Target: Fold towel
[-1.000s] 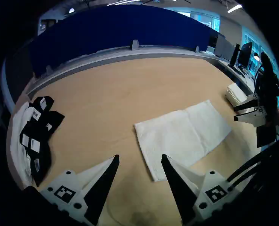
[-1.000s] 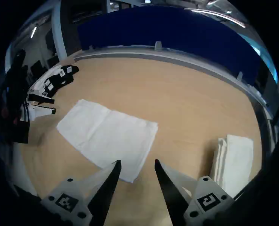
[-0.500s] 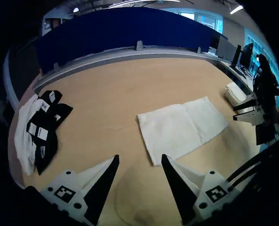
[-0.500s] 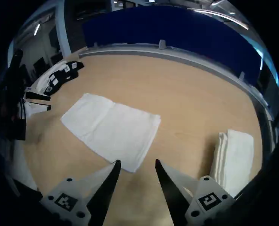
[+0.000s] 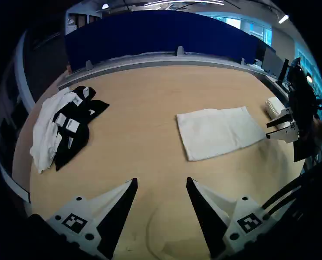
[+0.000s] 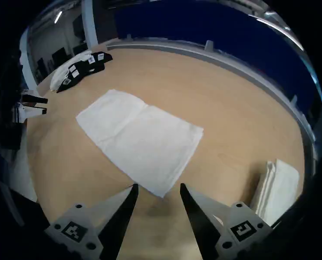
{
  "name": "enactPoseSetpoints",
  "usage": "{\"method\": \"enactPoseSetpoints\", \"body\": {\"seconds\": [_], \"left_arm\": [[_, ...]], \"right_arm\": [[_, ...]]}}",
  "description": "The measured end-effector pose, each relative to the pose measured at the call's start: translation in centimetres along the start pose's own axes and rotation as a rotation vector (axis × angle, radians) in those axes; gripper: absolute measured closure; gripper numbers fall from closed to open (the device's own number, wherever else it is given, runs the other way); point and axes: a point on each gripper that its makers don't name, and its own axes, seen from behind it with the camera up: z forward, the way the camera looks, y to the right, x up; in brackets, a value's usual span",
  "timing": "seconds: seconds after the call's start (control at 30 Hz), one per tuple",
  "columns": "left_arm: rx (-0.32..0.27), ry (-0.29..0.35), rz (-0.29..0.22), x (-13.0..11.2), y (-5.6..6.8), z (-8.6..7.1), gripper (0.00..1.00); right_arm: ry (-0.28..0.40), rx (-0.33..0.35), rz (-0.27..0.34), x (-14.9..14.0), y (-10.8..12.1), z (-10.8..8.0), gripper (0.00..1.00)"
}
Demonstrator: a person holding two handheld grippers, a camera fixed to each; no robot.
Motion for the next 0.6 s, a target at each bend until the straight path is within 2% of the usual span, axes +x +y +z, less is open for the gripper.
{"method": "enactPoseSetpoints", "body": {"seconds": [0.27, 0.43, 0.6], "left_arm": [[0.048, -0.015, -0.044, -2.4, -1.5, -2.2, 0.17], [0.062, -0.014, -0.077, -3.1, -2.0, -3.3, 0.17], [0.071, -0.012, -0.084, -3.4, -2.3, -4.0, 0.17]], "right_arm": [[-0.031, 0.011, -0.034, -0.4, 0.2, 0.7, 0.26], [-0.047, 0.017, -0.051, -0.8, 0.3, 1.1, 0.26], [-0.060, 0.028, -0.060, -1.2, 0.3, 1.5, 0.39]]}}
